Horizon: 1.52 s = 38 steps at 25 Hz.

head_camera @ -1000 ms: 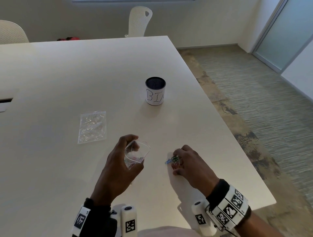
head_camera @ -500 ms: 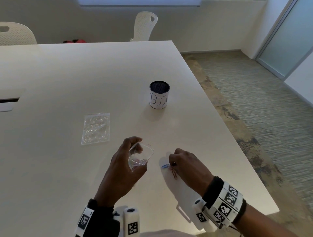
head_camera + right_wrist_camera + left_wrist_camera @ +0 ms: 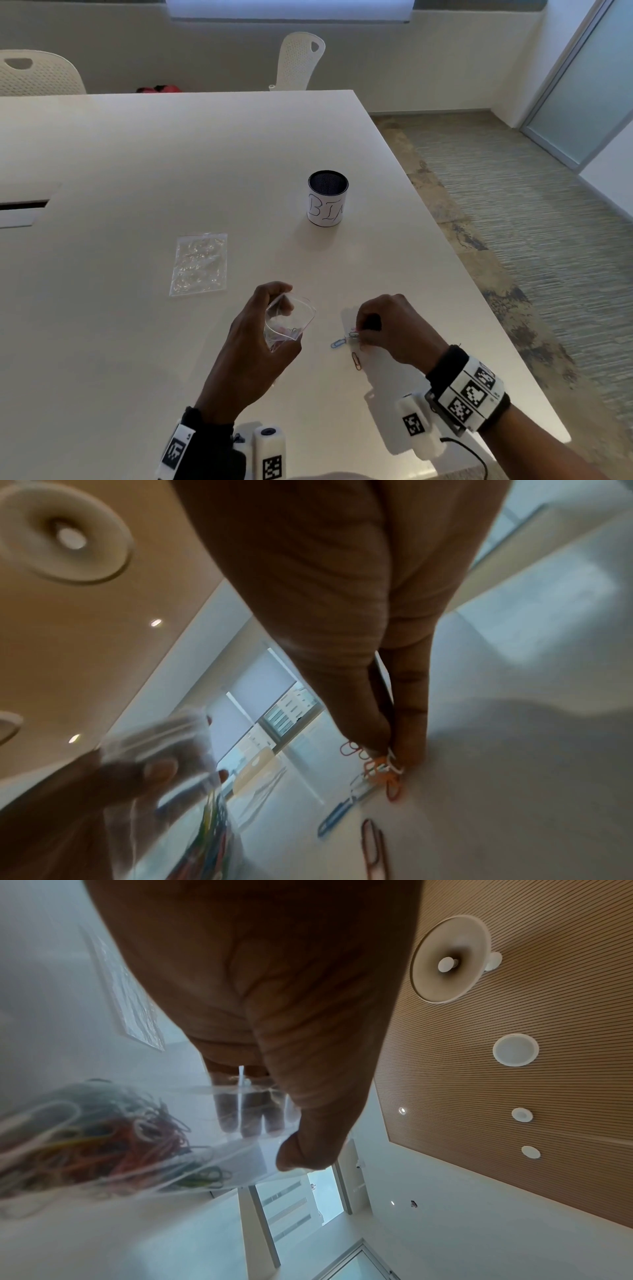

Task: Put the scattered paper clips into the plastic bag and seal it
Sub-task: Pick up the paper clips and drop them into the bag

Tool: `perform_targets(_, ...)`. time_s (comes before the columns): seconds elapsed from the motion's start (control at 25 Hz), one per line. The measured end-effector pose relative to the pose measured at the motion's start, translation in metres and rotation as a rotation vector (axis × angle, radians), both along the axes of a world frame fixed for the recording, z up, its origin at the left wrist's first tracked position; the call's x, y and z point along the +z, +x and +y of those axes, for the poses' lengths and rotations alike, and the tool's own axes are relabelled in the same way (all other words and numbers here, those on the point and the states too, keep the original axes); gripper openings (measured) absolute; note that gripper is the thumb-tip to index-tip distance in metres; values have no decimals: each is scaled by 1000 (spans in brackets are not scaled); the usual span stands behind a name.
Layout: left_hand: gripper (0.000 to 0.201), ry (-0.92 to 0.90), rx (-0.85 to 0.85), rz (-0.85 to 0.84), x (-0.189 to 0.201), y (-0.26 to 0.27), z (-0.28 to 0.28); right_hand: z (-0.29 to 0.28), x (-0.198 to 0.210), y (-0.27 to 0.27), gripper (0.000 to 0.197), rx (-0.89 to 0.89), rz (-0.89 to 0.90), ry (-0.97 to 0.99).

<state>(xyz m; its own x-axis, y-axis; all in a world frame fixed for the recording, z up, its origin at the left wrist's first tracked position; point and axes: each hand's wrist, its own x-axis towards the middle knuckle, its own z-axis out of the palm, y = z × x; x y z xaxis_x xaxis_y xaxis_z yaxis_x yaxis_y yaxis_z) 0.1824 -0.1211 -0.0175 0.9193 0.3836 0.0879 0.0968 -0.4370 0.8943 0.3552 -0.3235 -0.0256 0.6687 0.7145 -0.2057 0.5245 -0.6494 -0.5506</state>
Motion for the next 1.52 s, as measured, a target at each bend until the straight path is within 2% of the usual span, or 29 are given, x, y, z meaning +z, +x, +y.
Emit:
perform_targets(0.2, 67, -6, 16, -17, 2, -2, 4, 1, 18, 7, 9, -172, 325, 296)
perform_targets(0.36, 70, 19, -10, -10, 1, 0, 0, 5, 48, -8, 6, -183, 471, 524)
perform_targets(0.44, 70, 33, -14, -9, 2, 1, -1, 17, 65, -20, 6, -150, 462, 611)
perform_targets(0.56, 66, 42, -13, -7, 3, 0, -1, 42, 78, -39, 9, -74, 303, 670)
perform_targets(0.68, 61, 25, -7, 2, 6, 0, -2, 60, 77, -51, 12, 59, 109, 601)
perform_targets(0.76, 60, 19, 0, 11, 7, -1, -2, 62, 78, -54, 15, 117, 58, 544)
perform_targets(0.96, 64, 18, -9, 0, 4, -2, 0, 45, 81, -34, 13, 51, -5, 528)
perform_targets(1.04, 66, 17, -8, -8, 4, -2, -1, 31, 71, -17, 15, 34, -22, 428)
perform_targets(1.08, 66, 20, -6, -11, 3, -2, -1, 23, 64, -11, 22, 76, -27, 331)
perform_targets(1.2, 67, 18, -7, -16, 1, -1, -1, 5, 44, -4, 56, 246, -47, -47)
perform_targets(1.32, 67, 3, -10, -17, -1, -1, -1, -2, 27, -12, 78, 255, -104, -202)
perform_targets(1.4, 67, 5, -7, -23, -2, -1, -1, 0, 18, -17, 75, 231, -122, -195)
perform_targets(1.52, 67, 2, -5, -21, -2, -2, 0, 5, 10, -20, 45, 151, -95, -126)
